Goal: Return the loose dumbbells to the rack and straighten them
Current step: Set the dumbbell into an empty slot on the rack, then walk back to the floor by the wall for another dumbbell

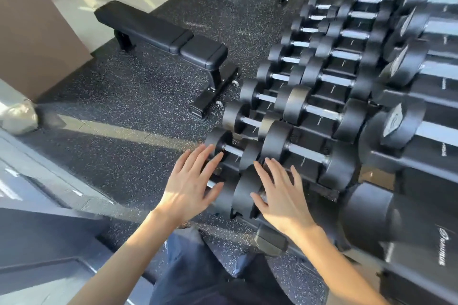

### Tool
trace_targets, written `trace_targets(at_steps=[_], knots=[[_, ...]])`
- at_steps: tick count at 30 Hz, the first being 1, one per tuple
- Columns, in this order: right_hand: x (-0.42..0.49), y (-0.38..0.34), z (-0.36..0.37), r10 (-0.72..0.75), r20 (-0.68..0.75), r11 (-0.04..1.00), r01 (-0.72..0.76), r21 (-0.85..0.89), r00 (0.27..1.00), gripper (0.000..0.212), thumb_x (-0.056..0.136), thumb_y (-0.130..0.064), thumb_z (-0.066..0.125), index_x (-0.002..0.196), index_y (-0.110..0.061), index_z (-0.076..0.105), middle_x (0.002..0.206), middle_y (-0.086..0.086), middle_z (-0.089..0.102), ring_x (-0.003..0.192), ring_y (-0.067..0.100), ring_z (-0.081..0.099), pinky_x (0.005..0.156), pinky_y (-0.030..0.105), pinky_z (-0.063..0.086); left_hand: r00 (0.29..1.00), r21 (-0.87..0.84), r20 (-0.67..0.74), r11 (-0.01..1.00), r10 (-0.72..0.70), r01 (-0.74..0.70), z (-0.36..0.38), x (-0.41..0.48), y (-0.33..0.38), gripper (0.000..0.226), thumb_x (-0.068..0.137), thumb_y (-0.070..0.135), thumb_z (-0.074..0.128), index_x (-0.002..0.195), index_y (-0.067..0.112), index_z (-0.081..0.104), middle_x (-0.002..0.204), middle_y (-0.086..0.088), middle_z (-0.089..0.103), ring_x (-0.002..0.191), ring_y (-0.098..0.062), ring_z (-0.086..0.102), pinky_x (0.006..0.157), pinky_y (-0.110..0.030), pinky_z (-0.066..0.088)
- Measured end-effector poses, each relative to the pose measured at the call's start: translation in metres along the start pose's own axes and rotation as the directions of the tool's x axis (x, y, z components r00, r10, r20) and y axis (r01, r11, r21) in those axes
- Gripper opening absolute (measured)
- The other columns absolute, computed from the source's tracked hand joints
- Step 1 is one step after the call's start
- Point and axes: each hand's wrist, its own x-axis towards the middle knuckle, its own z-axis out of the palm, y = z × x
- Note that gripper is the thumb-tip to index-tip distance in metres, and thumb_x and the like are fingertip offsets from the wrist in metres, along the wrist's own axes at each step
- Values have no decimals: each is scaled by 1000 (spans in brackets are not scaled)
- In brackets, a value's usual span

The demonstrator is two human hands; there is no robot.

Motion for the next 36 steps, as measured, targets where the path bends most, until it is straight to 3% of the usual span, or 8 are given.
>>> trace_targets(at_steps=[7, 12, 17, 19, 26, 30, 34, 36], knots=[[58, -80, -29, 21, -87, 998, -26, -57, 996, 64, 85, -50, 53, 139, -17, 42, 139, 8, 49, 132, 23, 42, 107, 52, 31, 997, 0, 42, 998, 67, -67, -24, 3, -99, 61, 90, 51, 32, 139, 17, 46, 140, -8, 48, 132, -27, 42, 108, -48, 31], [108, -138, -41, 47, -142, 997, -56, -58, 989, 65, 84, -48, 57, 139, -15, 43, 140, 11, 47, 131, 27, 43, 106, 54, 33, 993, 25, 39, 993, 112, -113, -42, 6, -176, 60, 92, 51, 32, 142, 19, 40, 144, -8, 44, 135, -29, 37, 111, -49, 28], [145, -188, -48, 57, -196, 998, -59, -3, 979, 63, 90, -51, 33, 142, -15, 36, 146, 11, 39, 134, 26, 39, 108, 52, 32, 993, 33, 4, 992, 119, -119, -51, 5, -229, 61, 94, 52, 33, 145, 20, 33, 148, -9, 38, 138, -29, 31, 111, -52, 26], [156, -198, -45, 58, -202, 998, -55, 19, 978, 64, 90, -49, 32, 143, -13, 33, 147, 11, 38, 134, 26, 38, 107, 53, 33, 991, 8, -17, 991, 132, -132, -48, 6, -243, 61, 94, 52, 33, 147, 20, 31, 151, -9, 33, 140, -28, 27, 112, -53, 23], [203, -214, -25, 69, -109, 997, -66, 29, 992, 63, 89, -48, 34, 141, -13, 38, 144, 10, 42, 132, 25, 42, 106, 48, 33, 990, 7, 56, 992, 127, -128, -30, 28, -281, 63, 92, 52, 36, 146, 20, 33, 150, -9, 35, 139, -30, 30, 112, -54, 22], [245, -217, -18, 74, -53, 997, -72, 39, 996, 60, 86, -45, 50, 137, -14, 45, 140, 11, 47, 127, 26, 48, 101, 49, 39, 985, 37, 117, 991, 127, -132, -28, 65, -315, 63, 92, 53, 34, 145, 21, 35, 147, -9, 40, 136, -31, 35, 109, -56, 28], [301, -213, -25, 102, -35, 994, -100, 43, 994, 58, 87, -46, 34, 133, -16, 52, 136, 9, 52, 123, 24, 52, 99, 48, 44, 972, 75, 185, 985, 142, -158, -35, 120, -356, 64, 93, 56, 25, 148, 23, 28, 150, -9, 34, 139, -31, 30, 112, -56, 21], [333, -204, -31, 122, -31, 991, -120, 57, 992, 56, 90, -48, 36, 135, -18, 48, 139, 7, 50, 126, 22, 49, 102, 47, 41, 967, 79, 198, 981, 161, -179, -39, 153, -376, 66, 93, 58, 17, 150, 25, 20, 153, -8, 27, 141, -30, 25, 114, -55, 14]])
